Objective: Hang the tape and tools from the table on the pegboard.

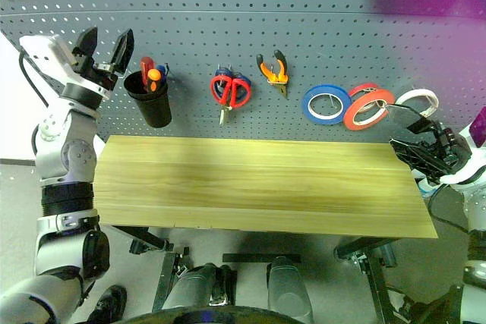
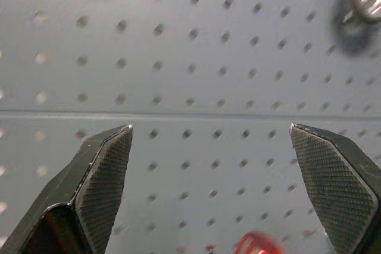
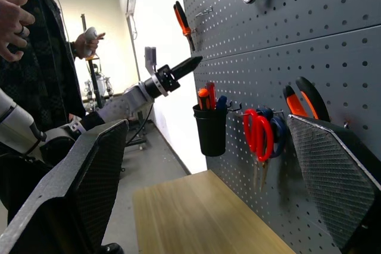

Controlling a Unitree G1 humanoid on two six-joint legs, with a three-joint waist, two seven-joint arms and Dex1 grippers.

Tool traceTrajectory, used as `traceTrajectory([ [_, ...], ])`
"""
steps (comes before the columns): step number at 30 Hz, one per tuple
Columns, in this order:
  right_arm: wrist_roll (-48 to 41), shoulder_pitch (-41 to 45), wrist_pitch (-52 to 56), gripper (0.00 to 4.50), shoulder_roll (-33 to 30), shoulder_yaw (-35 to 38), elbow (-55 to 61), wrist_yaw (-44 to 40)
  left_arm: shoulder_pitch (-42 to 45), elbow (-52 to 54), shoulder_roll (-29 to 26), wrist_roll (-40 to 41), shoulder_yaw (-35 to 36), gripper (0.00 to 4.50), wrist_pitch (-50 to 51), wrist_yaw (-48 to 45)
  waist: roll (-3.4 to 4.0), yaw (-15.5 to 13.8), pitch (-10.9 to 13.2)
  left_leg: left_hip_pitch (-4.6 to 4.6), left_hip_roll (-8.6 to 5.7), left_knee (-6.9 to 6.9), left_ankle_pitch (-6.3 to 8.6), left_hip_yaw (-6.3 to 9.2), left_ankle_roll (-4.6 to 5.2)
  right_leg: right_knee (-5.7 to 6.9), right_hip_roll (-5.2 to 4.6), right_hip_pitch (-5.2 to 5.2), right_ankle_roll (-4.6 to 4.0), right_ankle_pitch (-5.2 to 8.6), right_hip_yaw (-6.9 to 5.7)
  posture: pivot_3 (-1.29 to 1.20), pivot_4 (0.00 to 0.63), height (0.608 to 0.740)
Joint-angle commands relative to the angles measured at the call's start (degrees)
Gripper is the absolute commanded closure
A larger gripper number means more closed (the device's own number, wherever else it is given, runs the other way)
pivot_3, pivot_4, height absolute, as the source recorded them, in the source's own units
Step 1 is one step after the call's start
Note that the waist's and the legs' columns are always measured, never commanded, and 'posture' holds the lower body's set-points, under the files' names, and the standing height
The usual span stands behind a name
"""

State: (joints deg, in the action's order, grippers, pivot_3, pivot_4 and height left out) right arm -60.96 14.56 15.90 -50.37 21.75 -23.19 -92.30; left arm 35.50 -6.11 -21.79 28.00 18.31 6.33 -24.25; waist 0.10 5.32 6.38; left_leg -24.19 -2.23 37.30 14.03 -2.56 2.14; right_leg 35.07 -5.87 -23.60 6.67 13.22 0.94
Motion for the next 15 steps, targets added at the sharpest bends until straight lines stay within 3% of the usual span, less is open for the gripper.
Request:
traceTrajectory([
  [1, -0.66, 1.24, -0.67, 0.00, -0.42, 0.83, -0.15, -0.20, -0.16, 5.66, 0.38, 2.98, -1.98, 0.06, 3.13, -2.48, 0.00, -0.15, 0.00, 0.01, 0.00, 0.00, 0.00, 0.00, 0.00, 0.00, 0.00, 0.01, 0.00, 0.00, 0.00, -0.14, 0.076, 0.740],
  [15, -0.05, 1.86, -2.39, 0.00, 2.18, 0.26, -1.12, -0.20, -8.28, 16.88, -3.02, 5.14, -17.75, 0.06, 16.84, -19.95, 0.09, -1.29, -0.10, 0.20, -0.01, 0.03, -0.01, -0.09, -0.02, 0.03, 0.03, 0.15, -0.14, 0.06, 0.08, -0.15, 0.048, 0.740],
])
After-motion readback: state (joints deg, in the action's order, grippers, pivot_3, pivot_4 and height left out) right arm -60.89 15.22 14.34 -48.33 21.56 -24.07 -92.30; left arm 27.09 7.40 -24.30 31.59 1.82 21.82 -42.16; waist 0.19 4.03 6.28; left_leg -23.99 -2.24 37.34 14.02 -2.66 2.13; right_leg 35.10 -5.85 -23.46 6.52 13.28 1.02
